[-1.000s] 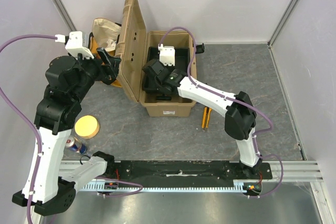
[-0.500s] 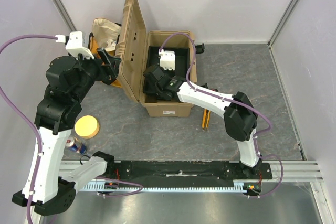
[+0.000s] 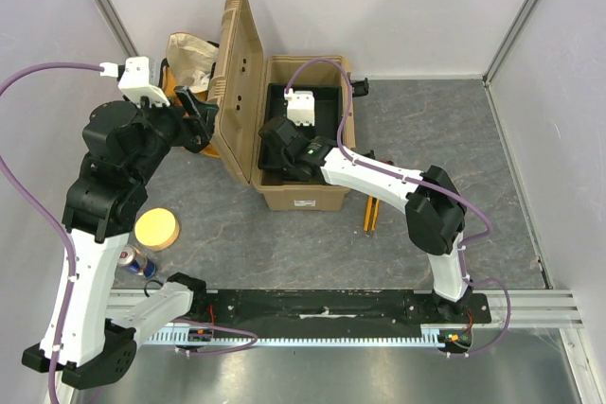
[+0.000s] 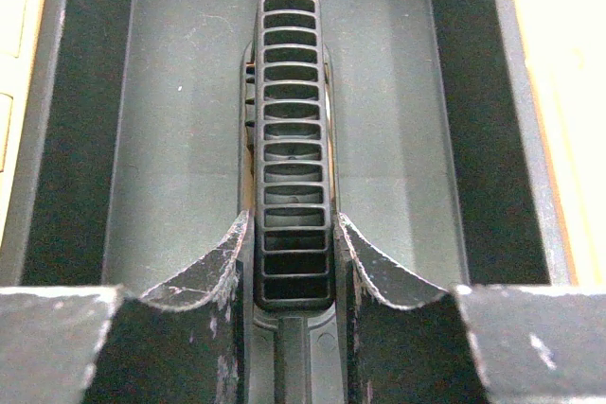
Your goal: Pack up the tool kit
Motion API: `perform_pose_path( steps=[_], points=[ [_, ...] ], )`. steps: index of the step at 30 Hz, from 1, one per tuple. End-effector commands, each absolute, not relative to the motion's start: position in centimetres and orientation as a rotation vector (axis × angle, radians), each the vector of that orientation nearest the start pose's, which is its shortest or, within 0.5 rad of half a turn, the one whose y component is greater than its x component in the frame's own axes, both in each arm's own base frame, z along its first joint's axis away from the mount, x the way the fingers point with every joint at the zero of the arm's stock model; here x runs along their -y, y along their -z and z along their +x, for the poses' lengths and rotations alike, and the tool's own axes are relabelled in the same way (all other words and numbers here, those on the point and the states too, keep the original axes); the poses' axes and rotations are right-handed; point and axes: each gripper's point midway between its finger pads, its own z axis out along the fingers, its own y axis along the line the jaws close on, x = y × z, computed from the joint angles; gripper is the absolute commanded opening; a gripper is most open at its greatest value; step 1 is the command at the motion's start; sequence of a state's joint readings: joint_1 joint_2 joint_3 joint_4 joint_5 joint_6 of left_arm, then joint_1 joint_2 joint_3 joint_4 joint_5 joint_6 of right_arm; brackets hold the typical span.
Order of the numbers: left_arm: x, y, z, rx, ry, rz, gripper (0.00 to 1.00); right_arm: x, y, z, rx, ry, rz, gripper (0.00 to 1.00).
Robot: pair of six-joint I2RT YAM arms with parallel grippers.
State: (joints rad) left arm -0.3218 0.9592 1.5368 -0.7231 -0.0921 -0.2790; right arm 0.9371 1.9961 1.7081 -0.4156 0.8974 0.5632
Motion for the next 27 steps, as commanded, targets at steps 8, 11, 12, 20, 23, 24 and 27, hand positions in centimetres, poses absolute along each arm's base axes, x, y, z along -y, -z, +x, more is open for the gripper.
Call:
perform_pose_path(
  steps=[8, 11, 12, 20, 23, 24, 27],
  points=[
    [8.6, -44.8, 27.1, -1.691, 0.388, -0.043, 0.76, -31.4, -22.5, 38.4, -1.921, 0.199, 0.009, 0.00],
    [8.6, -44.7, 27.2, -1.693, 0.384, -0.047, 0.76, -31.2, -23.0, 38.1, -1.924, 0.182, 0.005, 0.00],
    [8.6, -44.6, 27.2, -1.695, 0.386, -0.047, 0.76, -31.3, -23.0, 38.0, -1.928, 0.172, -0.001, 0.00],
    [8.7, -44.5, 27.3, -1.700, 0.388, -0.044, 0.76, -32.1, -21.5, 37.7, -1.970, 0.123, -0.024, 0.00],
    [8.7, -44.4, 27.3, -1.701, 0.390, -0.044, 0.76, -32.6, -21.0, 37.9, -1.969, 0.105, -0.002, 0.00],
    [8.8, -44.3, 27.3, -1.703, 0.392, -0.044, 0.76, -32.6, -20.9, 38.1, -1.963, 0.103, 0.015, 0.00],
    [8.8, -44.3, 27.3, -1.703, 0.393, -0.041, 0.76, -32.9, -20.7, 38.3, -1.954, 0.088, 0.044, 0.00]
  ],
)
